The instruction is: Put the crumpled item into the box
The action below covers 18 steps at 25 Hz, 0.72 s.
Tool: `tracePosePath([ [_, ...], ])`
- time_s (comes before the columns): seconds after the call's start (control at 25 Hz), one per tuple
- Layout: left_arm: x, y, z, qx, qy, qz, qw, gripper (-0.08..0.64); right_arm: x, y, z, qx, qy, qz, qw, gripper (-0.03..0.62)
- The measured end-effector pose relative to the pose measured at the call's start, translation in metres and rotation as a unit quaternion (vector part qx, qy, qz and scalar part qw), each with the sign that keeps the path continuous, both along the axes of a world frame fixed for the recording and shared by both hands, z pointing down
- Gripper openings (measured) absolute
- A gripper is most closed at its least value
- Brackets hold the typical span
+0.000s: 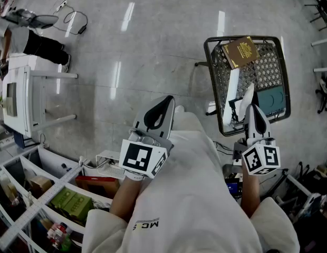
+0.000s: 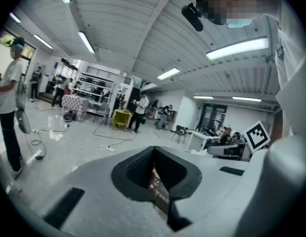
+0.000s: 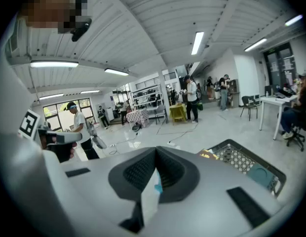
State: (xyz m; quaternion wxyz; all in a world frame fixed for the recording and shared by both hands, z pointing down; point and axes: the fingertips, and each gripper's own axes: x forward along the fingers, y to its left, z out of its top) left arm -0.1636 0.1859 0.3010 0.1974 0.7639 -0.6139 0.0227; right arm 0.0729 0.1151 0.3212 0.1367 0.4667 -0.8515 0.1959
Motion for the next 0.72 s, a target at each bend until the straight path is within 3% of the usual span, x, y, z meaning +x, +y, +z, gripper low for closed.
tracePosePath([
  [0.2, 0.035, -0.059, 0.007, -0.004, -0.01, 0.102, 0.9947, 0.02, 0.018, -0.023, -0.037, 0.068, -0.022, 0.043, 0.997, 0.017],
  [0.44, 0.062, -0.074, 0.014, -0.012, -0.006, 0.24, 0.9706, 0.02, 0.019, 0.008, -0.052, 0.111, 0.002, 0.136, 0.985, 0.017],
  [0.6, 0.055, -0.074, 0.018, -0.023, -0.001, 0.282, 0.9591, 0.02, -0.009, 0.02, -0.049, 0.109, -0.01, 0.169, 0.98, 0.017],
  [0.72, 0.035, -0.085, 0.015, -0.016, 0.001, 0.283, 0.9591, 0.019, -0.029, 0.017, -0.051, 0.114, -0.031, 0.189, 0.975, 0.017],
])
